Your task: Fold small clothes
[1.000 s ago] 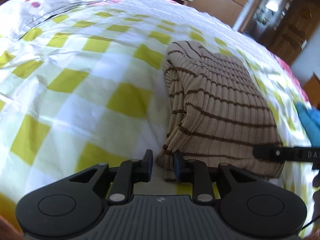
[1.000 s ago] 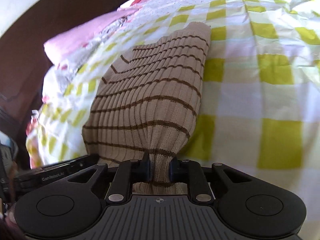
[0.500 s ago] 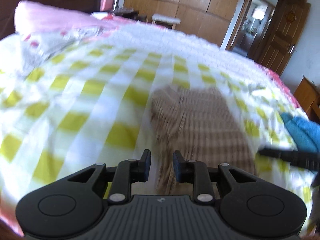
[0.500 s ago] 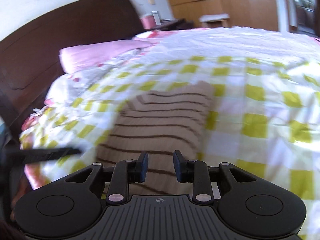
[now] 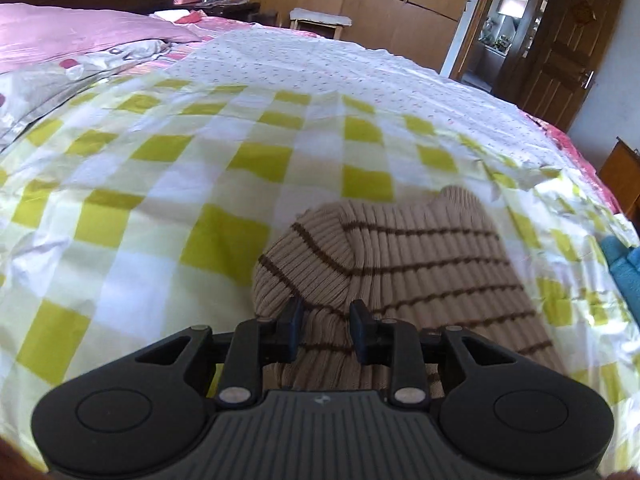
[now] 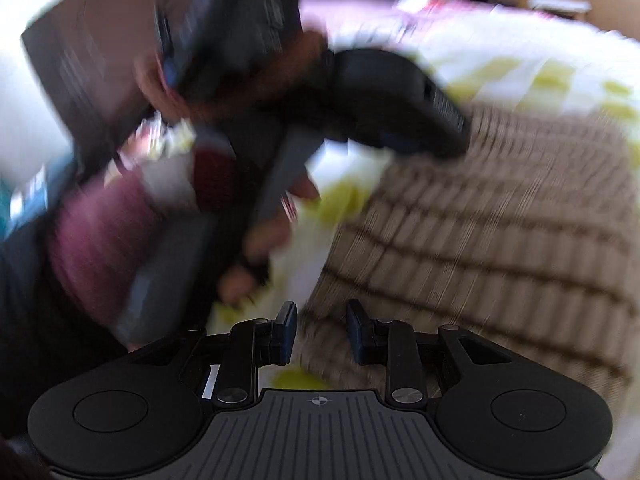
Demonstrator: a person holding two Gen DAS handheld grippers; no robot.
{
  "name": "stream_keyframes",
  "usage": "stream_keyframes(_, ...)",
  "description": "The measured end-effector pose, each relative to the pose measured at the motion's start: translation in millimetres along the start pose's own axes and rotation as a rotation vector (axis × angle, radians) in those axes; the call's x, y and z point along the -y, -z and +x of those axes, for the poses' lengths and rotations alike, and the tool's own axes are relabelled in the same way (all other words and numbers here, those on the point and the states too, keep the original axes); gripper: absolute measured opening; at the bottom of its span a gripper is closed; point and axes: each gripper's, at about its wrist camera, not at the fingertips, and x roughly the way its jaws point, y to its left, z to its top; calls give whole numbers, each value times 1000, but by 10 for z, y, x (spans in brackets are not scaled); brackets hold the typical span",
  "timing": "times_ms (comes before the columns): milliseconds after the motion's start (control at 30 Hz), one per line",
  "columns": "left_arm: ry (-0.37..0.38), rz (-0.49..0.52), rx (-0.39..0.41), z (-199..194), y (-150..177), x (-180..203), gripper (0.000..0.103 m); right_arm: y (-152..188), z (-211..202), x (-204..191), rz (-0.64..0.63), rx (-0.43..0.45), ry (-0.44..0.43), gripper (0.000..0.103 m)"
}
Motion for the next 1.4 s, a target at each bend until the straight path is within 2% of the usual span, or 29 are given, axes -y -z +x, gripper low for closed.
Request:
stream_keyframes(67, -18, 21, 5, -74, 81, -42, 36, 77, -29, -39, -49, 11, -8, 27)
stream_keyframes(167, -22, -1, -1, -154, 96, -89, 36, 68, -182, -88, -54, 19, 3, 25)
stream_keyframes(233, -2, -14, 15, -244, 74, -97, 36, 113, -340, -201, -154, 80, 59, 28)
stream_keyframes(300, 8, -23, 29, -313, 52, -102, 36, 187, -422, -345, -275, 104, 102, 28)
stream_keyframes(400, -6, -18, 28, -344, 42, -105, 36, 292, -367, -488, -363, 65, 112, 31)
stream_keyframes(533, -9, -5, 22, -371, 83, -115, 36, 390, -256, -580, -450, 49, 202, 31)
stream_keyframes(733, -9, 10, 25, -393, 73, -103, 36, 465, -135, -658, -549, 44, 267, 31)
stream_keyframes(900, -9, 14, 38, -422, 19, -103, 36, 401, -42, -752, -526, 63, 281, 30)
stream_keyframes(1000, -17, 14, 45, -440, -20, -120, 36, 408, 23, -771, -565, 59, 310, 29)
stream_keyframes(1033, -19, 14, 46, -443, -31, -124, 36, 414, 45, -767, -562, 54, 312, 25)
stream_keyframes(1067, -20, 14, 48, -451, -41, -127, 36, 409, 46, -757, -549, 50, 300, 14)
stream_keyframes(1133, -18, 12, 61, -476, -68, -130, 36, 378, 9, -751, -519, 45, 277, 6)
stream_keyframes(1300, 55, -8, 116, -570, -179, -24, 36, 380, -348, -846, -537, 109, 232, 4)
stream_keyframes(1400, 32, 34, 109, -459, -170, 104, 36, 420, -436, -858, -554, 104, 206, 4)
